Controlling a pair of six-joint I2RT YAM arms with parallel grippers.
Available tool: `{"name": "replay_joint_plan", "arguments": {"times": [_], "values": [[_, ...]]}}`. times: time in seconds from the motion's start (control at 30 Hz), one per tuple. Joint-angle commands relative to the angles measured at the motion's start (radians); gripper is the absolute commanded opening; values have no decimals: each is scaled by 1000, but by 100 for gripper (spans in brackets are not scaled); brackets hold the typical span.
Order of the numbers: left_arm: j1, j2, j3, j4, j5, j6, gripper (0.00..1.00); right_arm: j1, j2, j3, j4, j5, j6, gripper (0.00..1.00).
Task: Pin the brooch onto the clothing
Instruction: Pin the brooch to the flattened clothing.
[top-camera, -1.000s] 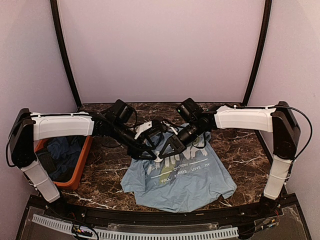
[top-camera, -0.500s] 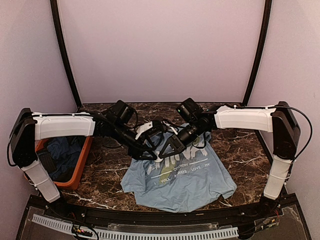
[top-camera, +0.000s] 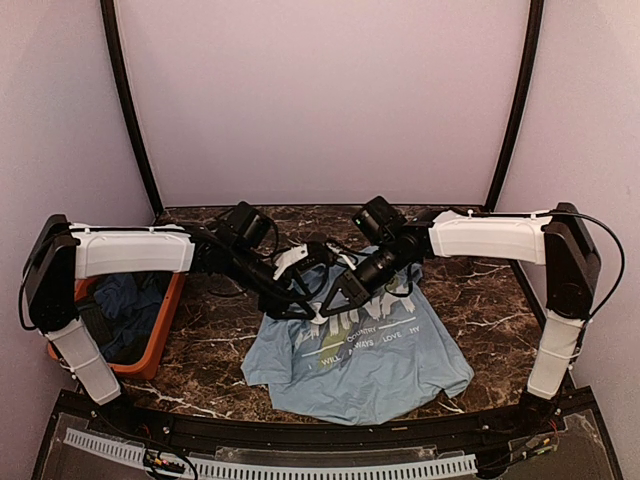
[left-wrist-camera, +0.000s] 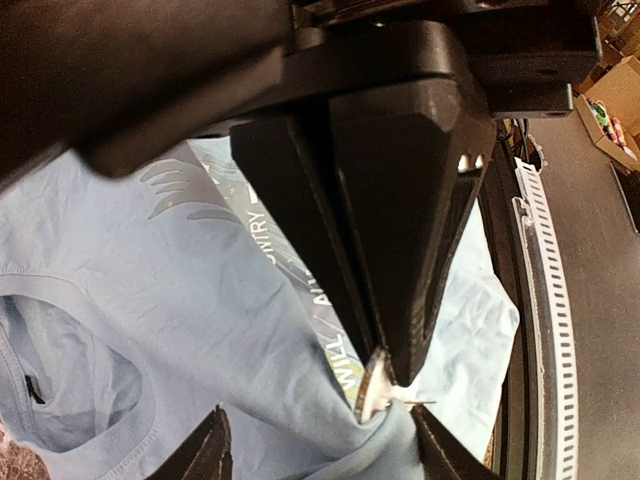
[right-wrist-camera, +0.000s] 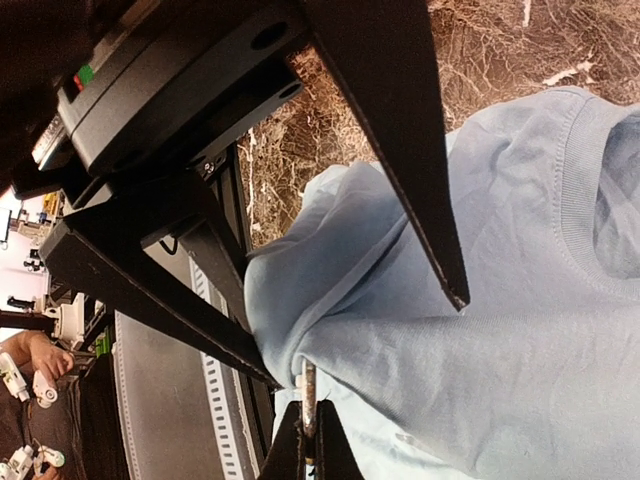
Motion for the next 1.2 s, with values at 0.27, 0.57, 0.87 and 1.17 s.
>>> {"name": "replay_joint_plan", "arguments": {"times": [0.27,0.57,0.87,1.17], "values": [[5,3,10,5,-17,-20,58,21,-6,41,9,-20,-16,0],[19,-24,-16,58,78,-46,57,5,-37,21,42,-111,-33,0],[47,-35,-28,95,153,-76,52,4,-52,-1,57,-113,-32,0],[47,-28,-27,103,186,-86,52,3,-41,12,50,-81,-13,0]]}}
